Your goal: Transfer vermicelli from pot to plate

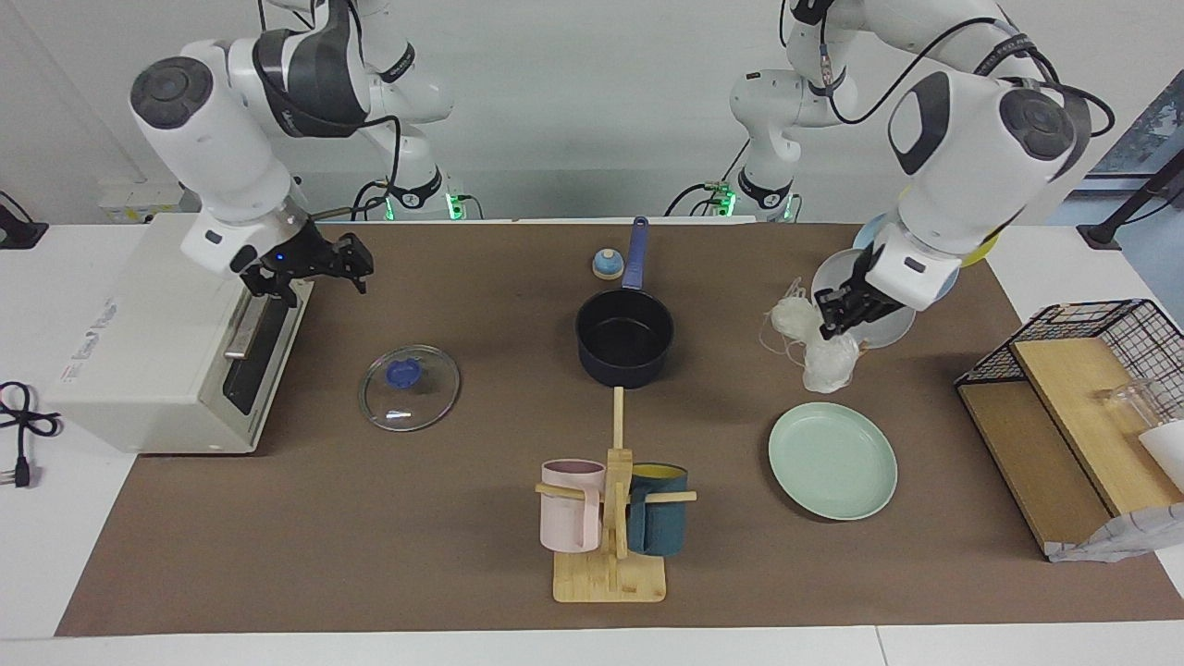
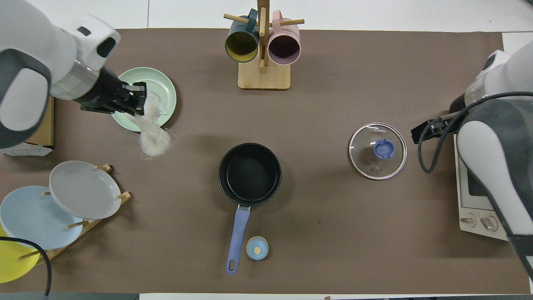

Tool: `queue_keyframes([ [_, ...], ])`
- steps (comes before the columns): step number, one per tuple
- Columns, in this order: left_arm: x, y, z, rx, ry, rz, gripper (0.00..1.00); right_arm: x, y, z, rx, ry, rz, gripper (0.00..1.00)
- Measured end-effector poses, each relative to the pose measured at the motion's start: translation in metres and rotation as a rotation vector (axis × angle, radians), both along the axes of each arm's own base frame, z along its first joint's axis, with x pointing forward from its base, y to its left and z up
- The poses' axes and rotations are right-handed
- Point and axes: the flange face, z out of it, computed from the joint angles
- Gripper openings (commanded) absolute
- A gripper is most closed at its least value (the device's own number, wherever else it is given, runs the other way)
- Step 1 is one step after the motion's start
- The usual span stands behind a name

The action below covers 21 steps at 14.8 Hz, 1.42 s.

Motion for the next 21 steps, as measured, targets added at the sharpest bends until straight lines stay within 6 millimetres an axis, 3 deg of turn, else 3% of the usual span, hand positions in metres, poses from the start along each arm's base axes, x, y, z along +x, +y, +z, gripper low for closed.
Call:
queue_keyframes([
  [2,0.024,0.024,-0.03,-0.01,-0.035,-0.003,0.0,-0.014,-0.012,0.024,-0.005,0.006,-0.02,1.0],
  [4,0.042,0.036,-0.062,-0.012,-0.061,0.002,0.0,-0.025,-0.015,0.036,-0.007,0.022,-0.025,1.0],
  [9,0.063,0.034,-0.131,0.0,-0.081,-0.042,0.0,-0.03,-0.016,0.035,-0.008,0.047,-0.029,1.0],
  [12,0.065,0.034,-0.156,0.004,-0.1,-0.061,0.0,-0.031,-0.026,0.036,-0.007,0.046,-0.048,1.0],
  [13,0.065,0.034,-0.158,0.009,-0.101,-0.067,0.95,-0.031,-0.027,0.036,-0.007,0.046,-0.051,1.0],
  [14,0.064,0.034,-0.159,0.02,-0.102,-0.076,1.0,-0.031,-0.026,0.036,-0.007,0.046,-0.047,1.0],
  [18,0.064,0.032,-0.149,0.029,-0.113,-0.086,1.0,-0.031,-0.022,0.036,-0.01,0.046,-0.058,1.0],
  [19,0.062,0.032,-0.138,0.03,-0.117,-0.085,1.0,-0.031,-0.024,0.036,-0.01,0.046,-0.063,1.0],
  [21,0.05,0.034,-0.096,0.036,-0.101,-0.063,1.0,-0.031,-0.029,0.036,-0.009,0.046,-0.071,1.0],
])
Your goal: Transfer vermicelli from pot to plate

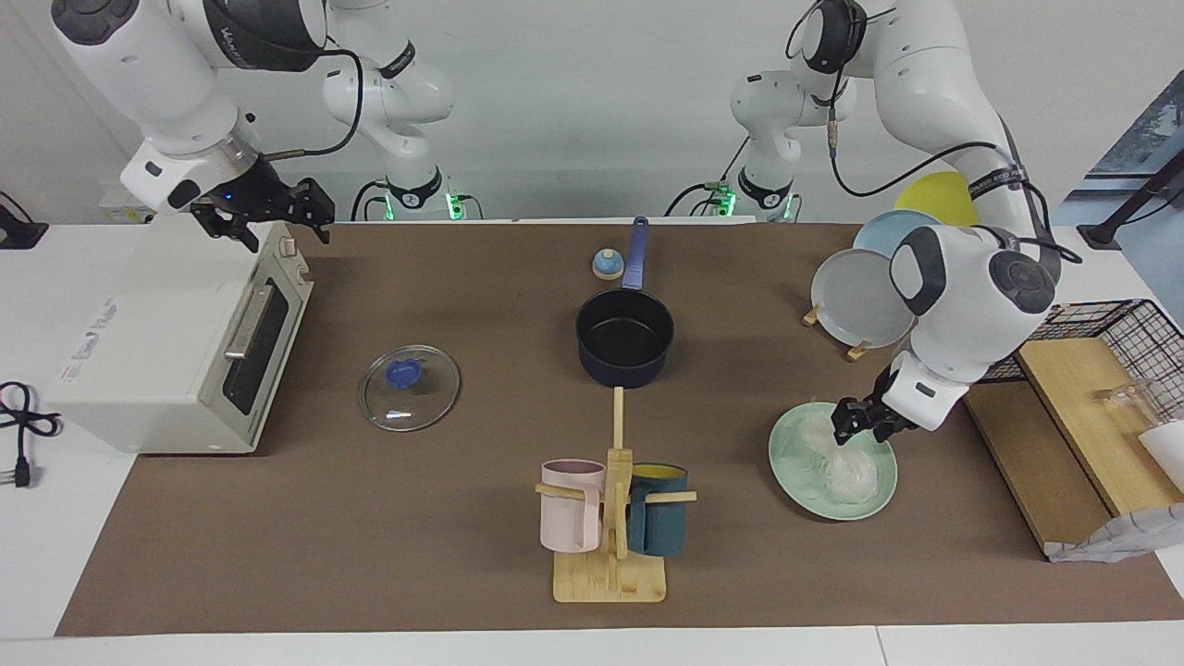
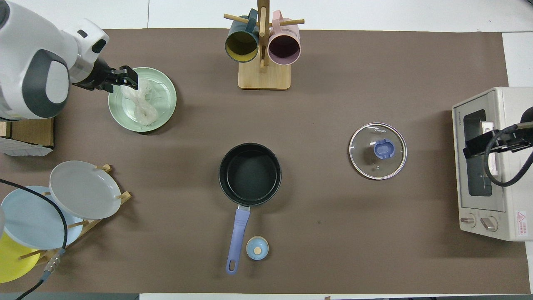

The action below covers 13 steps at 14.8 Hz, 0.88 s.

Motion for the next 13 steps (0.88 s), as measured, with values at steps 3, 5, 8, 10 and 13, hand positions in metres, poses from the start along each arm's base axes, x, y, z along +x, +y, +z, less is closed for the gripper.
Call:
queue_keyframes([
  [3,-0.039,0.005,0.088,0.017,0.021,0.011,1.0,0.0,-0.002,0.0,-0.001,-0.001,-0.008,1.0],
  [5,-0.074,0.006,0.138,0.03,0.043,0.009,1.0,-0.001,-0.002,0.002,-0.003,-0.003,-0.022,1.0],
  [8,-0.116,0.007,0.175,0.047,0.069,0.006,1.0,-0.001,-0.002,0.003,-0.004,-0.005,-0.028,1.0],
  [10,-0.132,0.007,0.166,0.056,0.102,0.003,1.0,-0.002,-0.002,0.003,-0.004,-0.006,-0.028,1.0],
  [13,-0.143,0.003,0.149,0.065,0.142,-0.005,1.0,-0.002,-0.002,0.003,-0.004,-0.006,-0.028,1.0],
])
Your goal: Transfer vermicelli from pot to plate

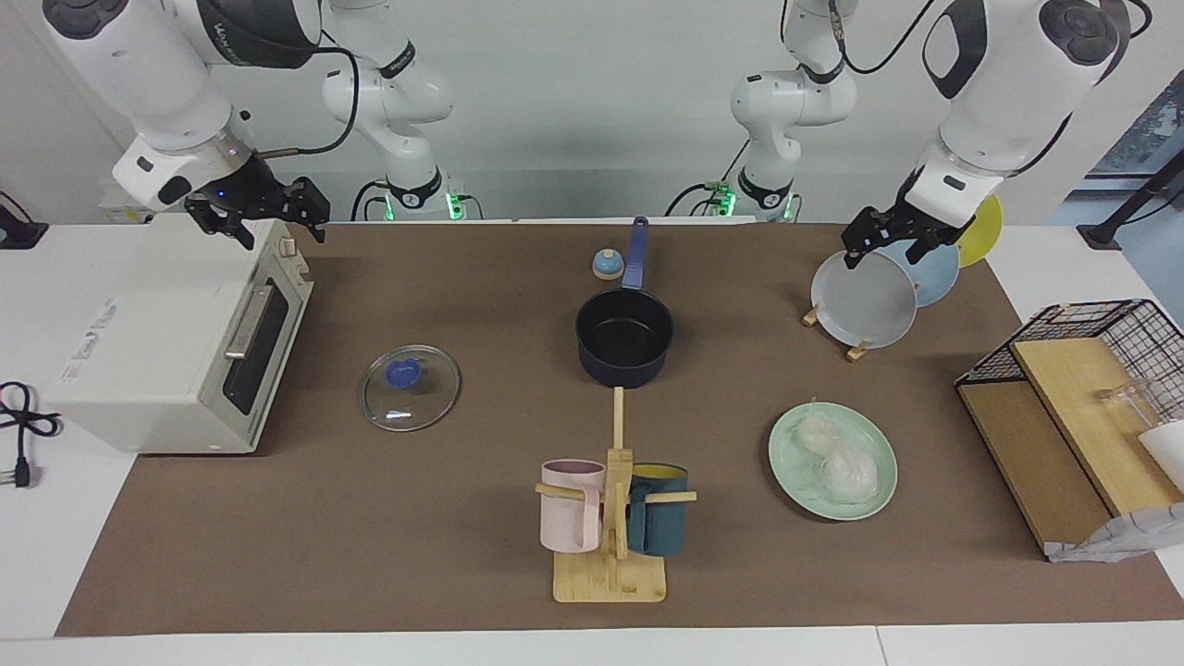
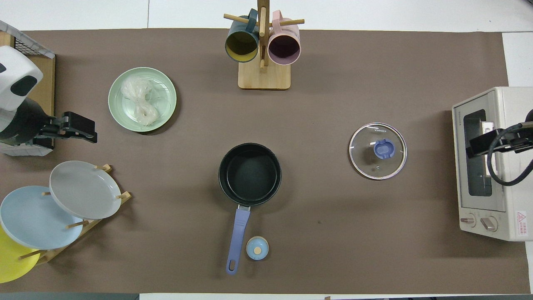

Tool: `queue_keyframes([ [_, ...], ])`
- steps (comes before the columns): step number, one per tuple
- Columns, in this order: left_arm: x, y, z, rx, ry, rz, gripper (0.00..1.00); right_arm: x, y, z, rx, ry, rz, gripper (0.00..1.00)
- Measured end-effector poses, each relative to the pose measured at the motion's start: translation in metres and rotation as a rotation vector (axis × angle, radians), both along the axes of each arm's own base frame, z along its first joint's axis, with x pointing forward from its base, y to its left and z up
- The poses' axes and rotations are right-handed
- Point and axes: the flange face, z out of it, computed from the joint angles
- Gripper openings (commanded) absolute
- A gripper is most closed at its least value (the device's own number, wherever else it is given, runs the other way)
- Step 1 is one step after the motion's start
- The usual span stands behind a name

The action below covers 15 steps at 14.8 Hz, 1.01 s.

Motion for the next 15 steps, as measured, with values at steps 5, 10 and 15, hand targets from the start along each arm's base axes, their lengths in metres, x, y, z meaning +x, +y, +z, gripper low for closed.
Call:
queue_keyframes([
  [5,-0.006,0.001,0.022,-0.002,-0.028,0.001,1.0,0.0,0.0,0.0,0.0,-0.004,0.0,1.0],
  [10,-0.01,0.002,0.027,0.001,-0.025,0.001,1.0,0.003,0.0,0.002,-0.001,-0.022,0.001,1.0],
  [15,-0.011,-0.002,0.027,0.004,-0.024,-0.007,1.0,0.003,0.002,0.002,-0.001,-0.027,0.004,1.0],
])
